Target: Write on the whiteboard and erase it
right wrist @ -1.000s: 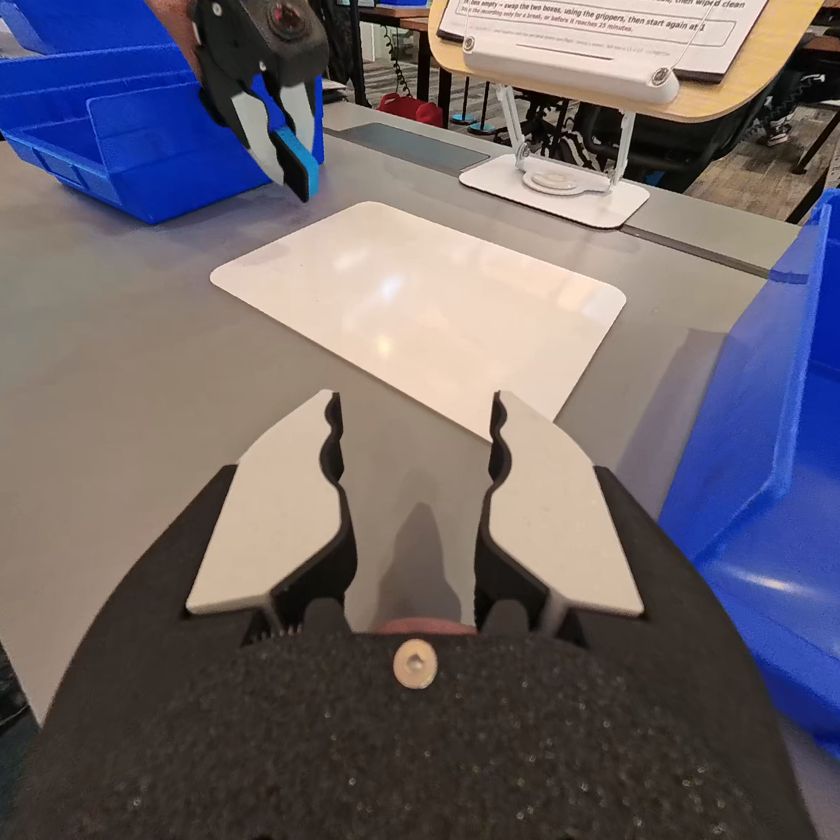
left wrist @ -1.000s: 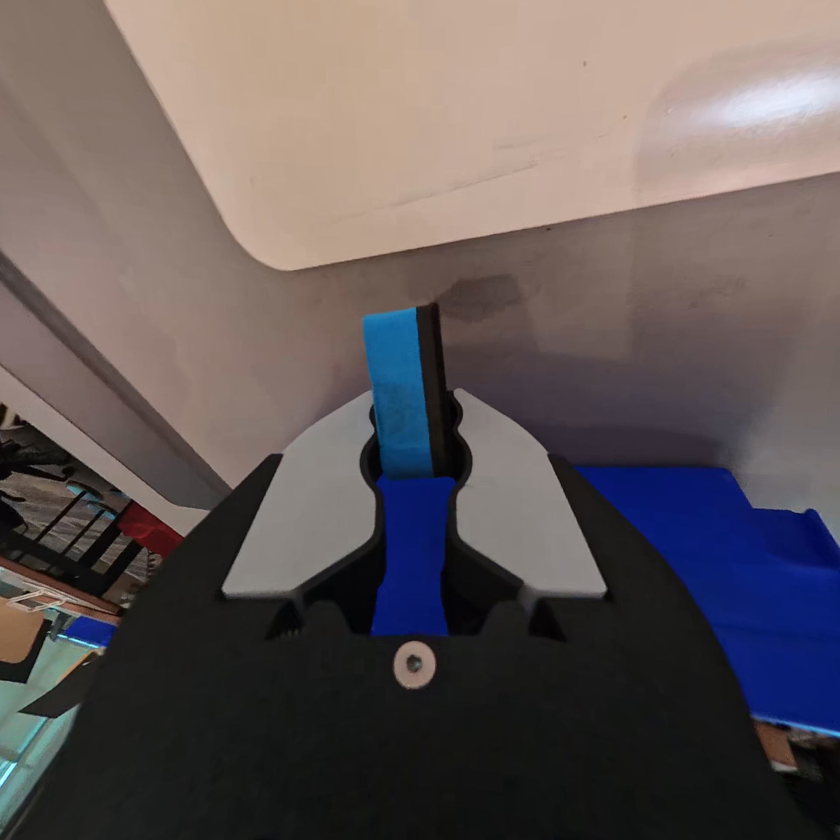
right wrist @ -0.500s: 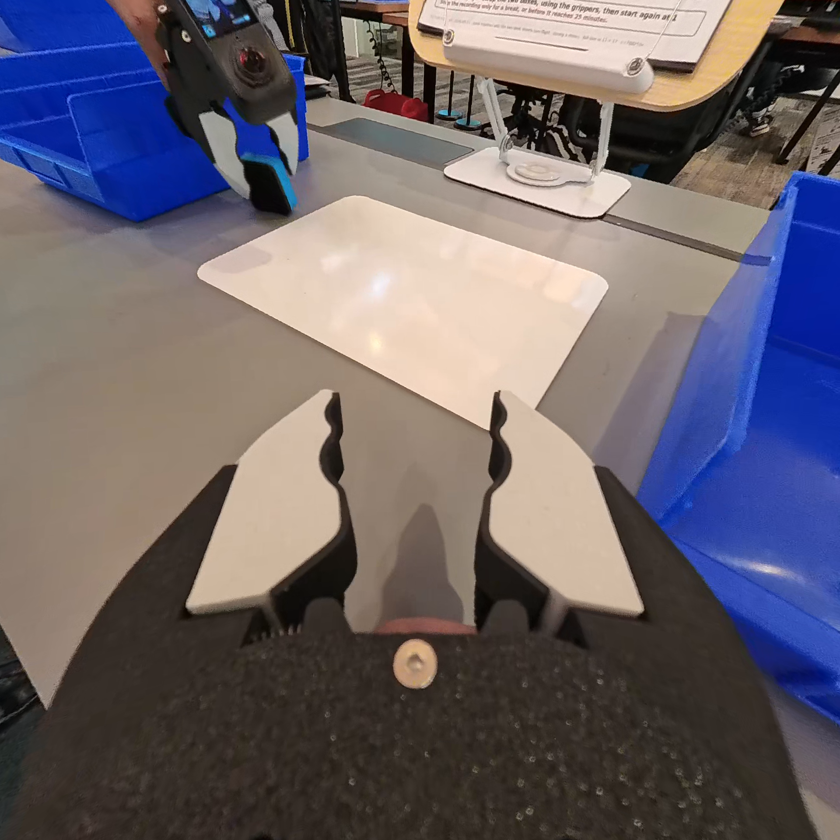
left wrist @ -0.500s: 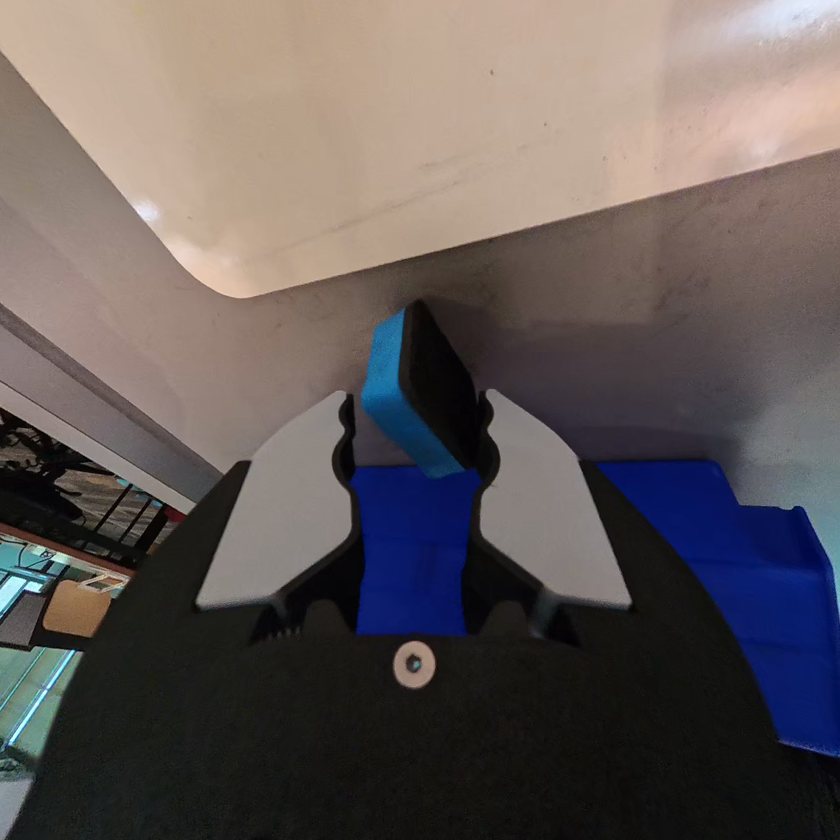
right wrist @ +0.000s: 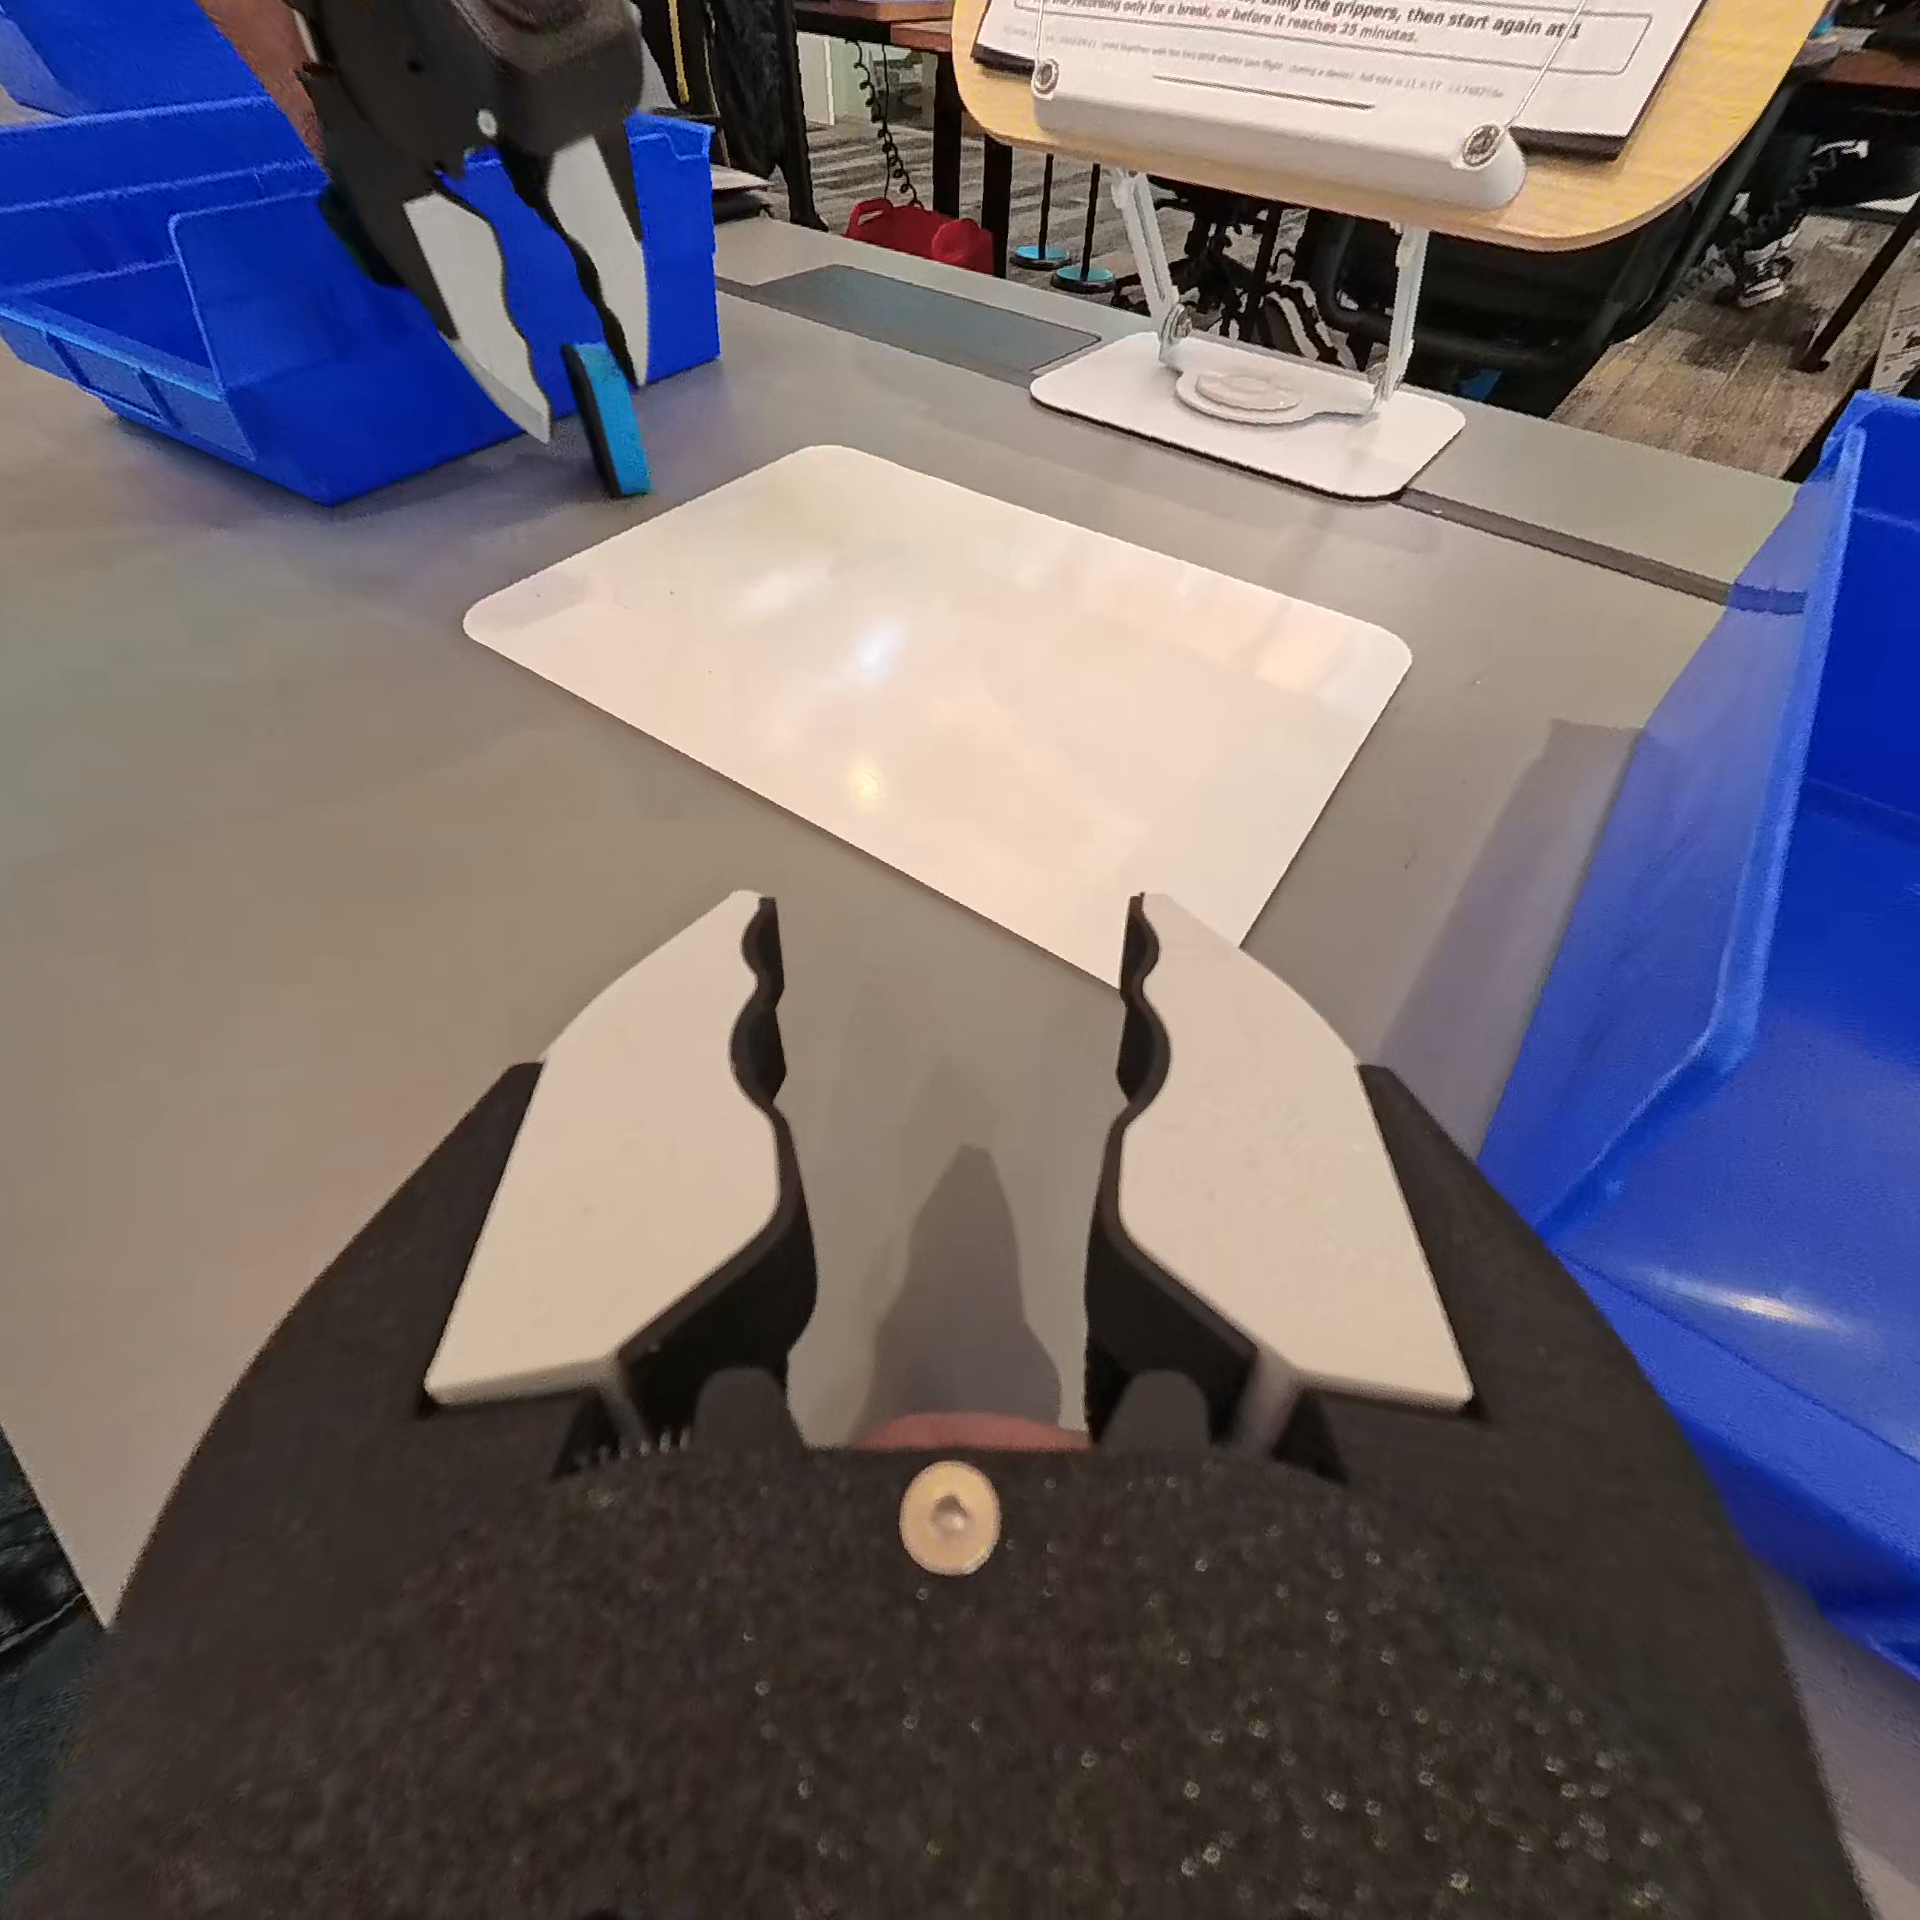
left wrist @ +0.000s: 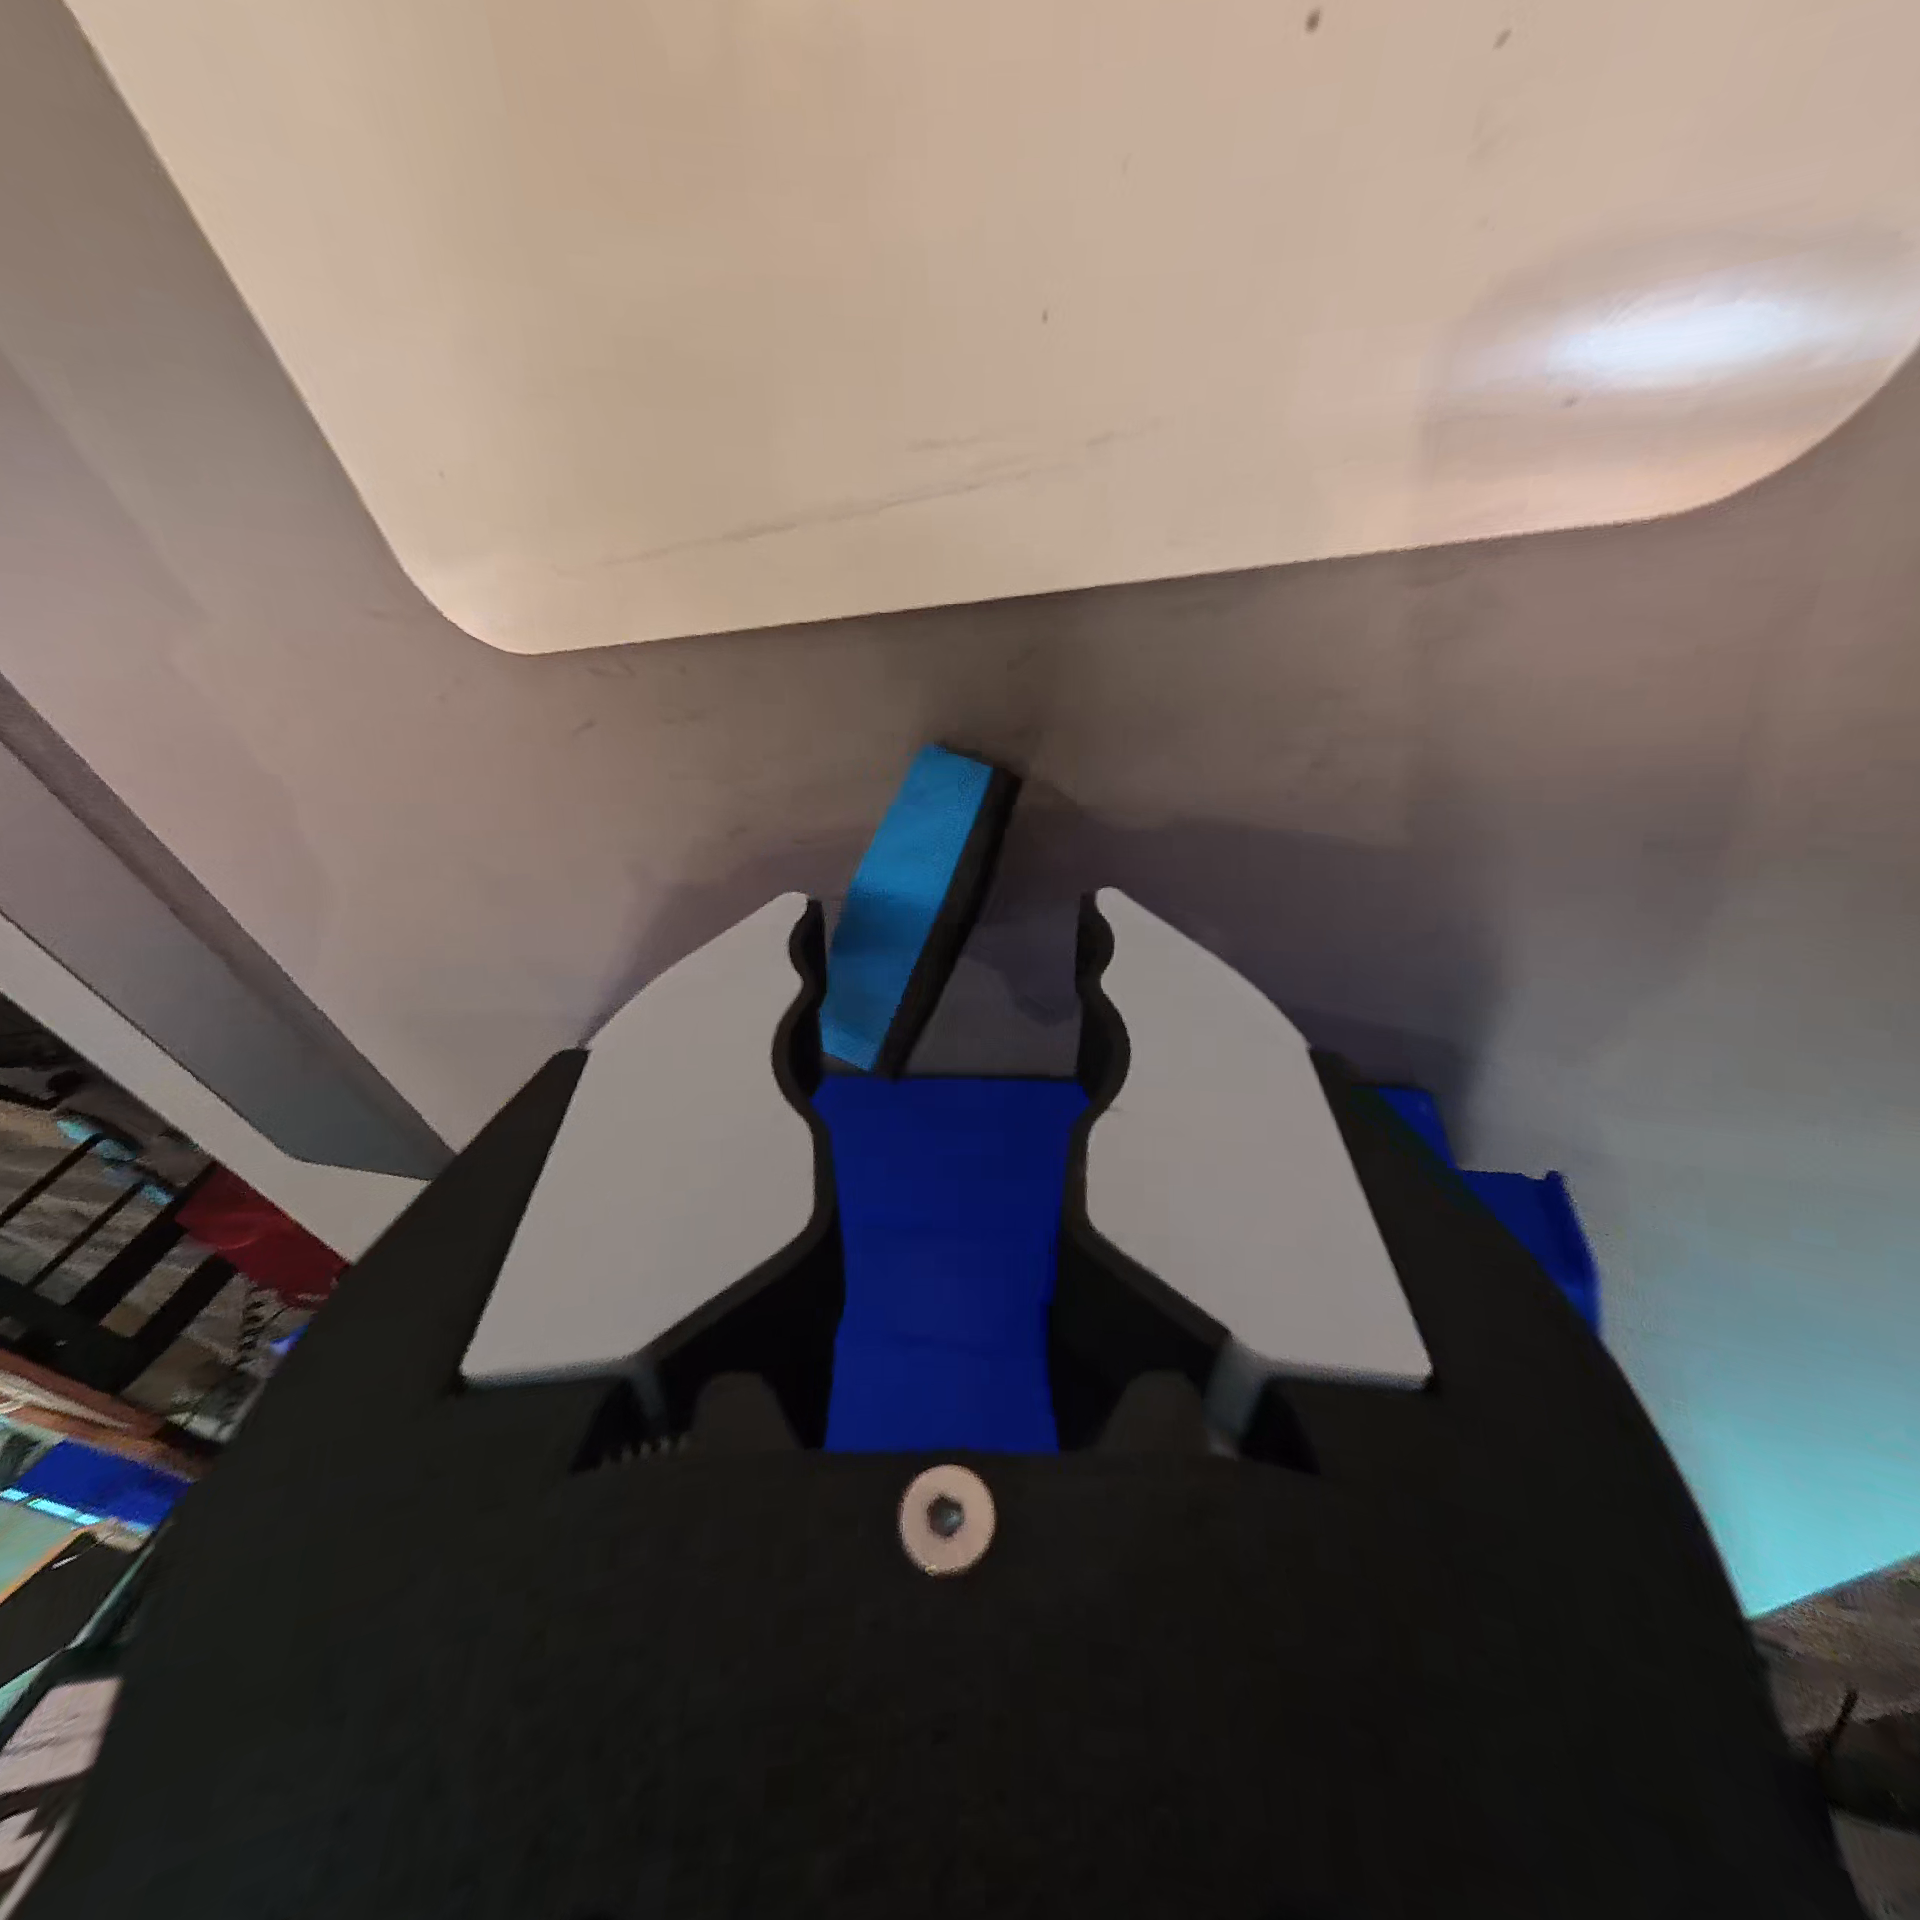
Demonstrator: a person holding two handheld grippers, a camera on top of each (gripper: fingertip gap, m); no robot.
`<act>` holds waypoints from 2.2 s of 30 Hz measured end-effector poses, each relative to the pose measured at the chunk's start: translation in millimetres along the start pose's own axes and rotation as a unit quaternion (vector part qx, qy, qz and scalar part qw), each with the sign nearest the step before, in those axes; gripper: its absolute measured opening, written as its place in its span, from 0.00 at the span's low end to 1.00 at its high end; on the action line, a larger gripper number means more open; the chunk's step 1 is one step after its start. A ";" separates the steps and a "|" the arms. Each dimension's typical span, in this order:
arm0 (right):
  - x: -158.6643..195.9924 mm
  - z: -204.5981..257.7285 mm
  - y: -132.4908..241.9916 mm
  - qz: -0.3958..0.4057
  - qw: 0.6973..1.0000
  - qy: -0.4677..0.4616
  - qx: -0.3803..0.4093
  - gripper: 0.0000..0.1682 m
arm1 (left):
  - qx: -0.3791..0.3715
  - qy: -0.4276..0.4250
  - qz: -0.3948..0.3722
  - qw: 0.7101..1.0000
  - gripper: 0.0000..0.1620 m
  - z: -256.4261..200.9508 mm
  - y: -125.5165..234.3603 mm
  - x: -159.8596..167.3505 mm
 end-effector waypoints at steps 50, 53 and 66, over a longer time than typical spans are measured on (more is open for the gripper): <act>2.0 -0.5 3.1 0.009 1.000 0.003 0.001 0.37 | 0.087 0.105 0.048 0.990 0.34 43.1 -26.7 6.9; 1.8 -0.9 3.4 0.008 1.000 0.002 0.000 0.37 | 0.086 0.119 0.042 0.988 0.37 41.5 -20.2 13.3; -2.1 -19.2 19.5 -0.020 0.999 -0.030 0.022 0.37 | -0.254 0.438 -0.367 0.780 0.37 -74.6 140.6 -5.2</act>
Point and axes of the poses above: each gripper's, where its closed fingertips meet, y back along the fingers, x out of its underside, z = x × y across the jaws, the point moved 10 cm from there along y, back along the fingers, and after that the axes turned 9 degrees about -y, right-handed, at the moved point
